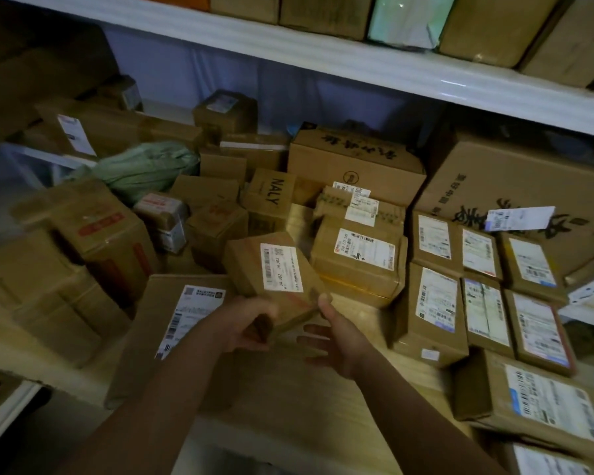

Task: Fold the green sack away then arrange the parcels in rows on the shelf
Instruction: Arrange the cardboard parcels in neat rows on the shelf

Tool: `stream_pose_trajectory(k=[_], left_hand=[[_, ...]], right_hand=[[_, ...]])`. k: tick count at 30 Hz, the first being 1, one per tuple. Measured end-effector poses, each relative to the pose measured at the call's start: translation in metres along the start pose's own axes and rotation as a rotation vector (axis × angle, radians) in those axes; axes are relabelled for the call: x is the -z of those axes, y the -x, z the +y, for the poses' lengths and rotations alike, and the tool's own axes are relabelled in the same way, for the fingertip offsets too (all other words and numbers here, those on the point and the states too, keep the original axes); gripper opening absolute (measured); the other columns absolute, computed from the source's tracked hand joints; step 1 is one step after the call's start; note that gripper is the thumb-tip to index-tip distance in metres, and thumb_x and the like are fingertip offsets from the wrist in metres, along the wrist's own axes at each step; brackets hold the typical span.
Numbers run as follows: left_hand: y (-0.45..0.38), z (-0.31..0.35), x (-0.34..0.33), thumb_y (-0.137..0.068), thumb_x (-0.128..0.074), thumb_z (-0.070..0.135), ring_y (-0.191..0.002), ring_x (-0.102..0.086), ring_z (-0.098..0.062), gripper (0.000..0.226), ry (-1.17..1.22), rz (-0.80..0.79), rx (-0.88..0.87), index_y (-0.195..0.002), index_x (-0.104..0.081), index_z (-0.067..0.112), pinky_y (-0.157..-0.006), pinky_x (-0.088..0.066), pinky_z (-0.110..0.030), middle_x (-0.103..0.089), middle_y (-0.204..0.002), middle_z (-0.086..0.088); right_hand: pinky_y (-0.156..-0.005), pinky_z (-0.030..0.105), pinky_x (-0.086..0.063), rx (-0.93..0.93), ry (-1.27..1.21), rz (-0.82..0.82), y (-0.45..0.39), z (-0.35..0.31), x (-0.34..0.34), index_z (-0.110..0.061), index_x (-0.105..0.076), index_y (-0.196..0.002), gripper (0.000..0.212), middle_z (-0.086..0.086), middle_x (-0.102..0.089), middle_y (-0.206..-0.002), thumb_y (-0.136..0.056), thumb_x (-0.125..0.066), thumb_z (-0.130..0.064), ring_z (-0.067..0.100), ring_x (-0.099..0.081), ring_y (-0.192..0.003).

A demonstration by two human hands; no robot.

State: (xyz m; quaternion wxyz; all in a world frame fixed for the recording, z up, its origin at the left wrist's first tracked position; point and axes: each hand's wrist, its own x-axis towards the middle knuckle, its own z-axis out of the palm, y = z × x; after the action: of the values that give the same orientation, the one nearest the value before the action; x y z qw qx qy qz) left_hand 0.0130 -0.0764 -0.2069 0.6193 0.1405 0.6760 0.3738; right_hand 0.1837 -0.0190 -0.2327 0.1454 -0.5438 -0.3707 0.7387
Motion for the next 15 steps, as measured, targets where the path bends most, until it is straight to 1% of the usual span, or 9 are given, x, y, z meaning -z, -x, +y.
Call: stream_pose_trajectory(k=[2, 4, 6, 7, 9, 11, 12, 13, 15], left_hand=[[0.001, -0.004, -0.003, -0.079, -0.065, 0.001, -0.101, -0.06, -0.034, 0.036, -0.021, -0.04, 0.014, -0.113, -0.054, 0.008, -0.083, -0.056, -0.044, -0.06, -0.112, -0.018], [0.001, -0.008, -0.008, -0.076, -0.067, -0.002, -0.099, -0.063, -0.032, 0.041, -0.077, -0.097, 0.033, -0.114, -0.056, 0.006, -0.085, -0.056, -0.043, -0.063, -0.109, -0.017], [0.001, -0.012, -0.018, -0.076, -0.071, 0.001, -0.096, -0.065, -0.028, 0.041, -0.137, -0.147, 0.023, -0.113, -0.057, 0.011, -0.079, -0.056, -0.039, -0.066, -0.107, -0.012], [0.0, -0.013, -0.022, -0.076, -0.073, 0.006, -0.097, -0.064, -0.027, 0.04, -0.116, -0.138, 0.0, -0.112, -0.057, 0.015, -0.077, -0.055, -0.037, -0.066, -0.109, -0.009], [-0.005, -0.011, -0.031, -0.08, -0.073, 0.022, -0.103, -0.061, -0.027, 0.035, 0.039, -0.043, -0.06, -0.111, -0.056, 0.019, -0.08, -0.053, -0.039, -0.064, -0.113, -0.007], [-0.016, -0.009, -0.037, -0.086, -0.066, 0.034, -0.107, -0.058, -0.03, 0.027, 0.167, 0.097, -0.114, -0.107, -0.052, 0.024, -0.091, -0.05, -0.047, -0.059, -0.116, -0.008], [-0.022, -0.008, -0.04, -0.088, -0.062, 0.035, -0.107, -0.057, -0.031, 0.022, 0.146, 0.135, -0.136, -0.105, -0.051, 0.027, -0.092, -0.05, -0.048, -0.057, -0.117, -0.009], [-0.027, -0.01, -0.044, -0.091, -0.059, 0.033, -0.104, -0.057, -0.029, 0.022, 0.087, 0.147, -0.155, -0.11, -0.051, 0.026, -0.088, -0.051, -0.046, -0.056, -0.118, -0.009], [-0.039, -0.017, -0.055, -0.096, -0.052, 0.029, -0.097, -0.055, -0.023, 0.031, -0.04, 0.151, -0.136, -0.125, -0.05, 0.02, -0.077, -0.049, -0.035, -0.055, -0.117, -0.008]], right_hand=[[-0.071, 0.039, -0.053, 0.039, -0.111, -0.008, -0.001, -0.001, 0.001, -0.02, -0.058, -0.11, 0.032, 0.008, -0.064, -0.112, -0.091, -0.054, -0.045, 0.027, -0.063, -0.102], [-0.066, 0.038, -0.054, 0.058, -0.18, 0.021, -0.004, 0.001, 0.006, -0.019, -0.053, -0.122, 0.037, 0.009, -0.065, -0.115, -0.09, -0.059, -0.036, 0.028, -0.064, -0.102], [-0.069, 0.04, -0.055, 0.059, -0.226, 0.081, -0.005, 0.002, 0.013, -0.019, -0.047, -0.127, 0.044, 0.009, -0.064, -0.118, -0.088, -0.062, -0.03, 0.029, -0.063, -0.103], [-0.07, 0.04, -0.054, 0.068, -0.224, 0.117, -0.005, 0.002, 0.019, -0.019, -0.047, -0.126, 0.043, 0.009, -0.064, -0.118, -0.088, -0.062, -0.029, 0.029, -0.062, -0.104], [-0.077, 0.039, -0.051, 0.069, -0.196, 0.183, -0.003, 0.002, 0.035, -0.018, -0.051, -0.12, 0.037, 0.009, -0.065, -0.114, -0.087, -0.061, -0.03, 0.027, -0.061, -0.103], [-0.083, 0.038, -0.048, 0.052, -0.171, 0.239, 0.0, 0.003, 0.053, -0.015, -0.057, -0.107, 0.026, 0.01, -0.066, -0.108, -0.086, -0.061, -0.03, 0.026, -0.06, -0.1], [-0.082, 0.037, -0.047, 0.046, -0.172, 0.256, 0.0, 0.004, 0.06, -0.014, -0.059, -0.1, 0.021, 0.01, -0.066, -0.104, -0.086, -0.062, -0.03, 0.025, -0.06, -0.097], [-0.08, 0.036, -0.048, 0.051, -0.175, 0.272, 0.0, 0.005, 0.066, -0.014, -0.059, -0.096, 0.019, 0.01, -0.066, -0.101, -0.085, -0.064, -0.028, 0.024, -0.06, -0.094], [-0.074, 0.036, -0.053, 0.098, -0.175, 0.348, -0.004, 0.007, 0.075, -0.014, -0.058, -0.094, 0.02, 0.008, -0.067, -0.095, -0.082, -0.069, -0.026, 0.023, -0.063, -0.09]])
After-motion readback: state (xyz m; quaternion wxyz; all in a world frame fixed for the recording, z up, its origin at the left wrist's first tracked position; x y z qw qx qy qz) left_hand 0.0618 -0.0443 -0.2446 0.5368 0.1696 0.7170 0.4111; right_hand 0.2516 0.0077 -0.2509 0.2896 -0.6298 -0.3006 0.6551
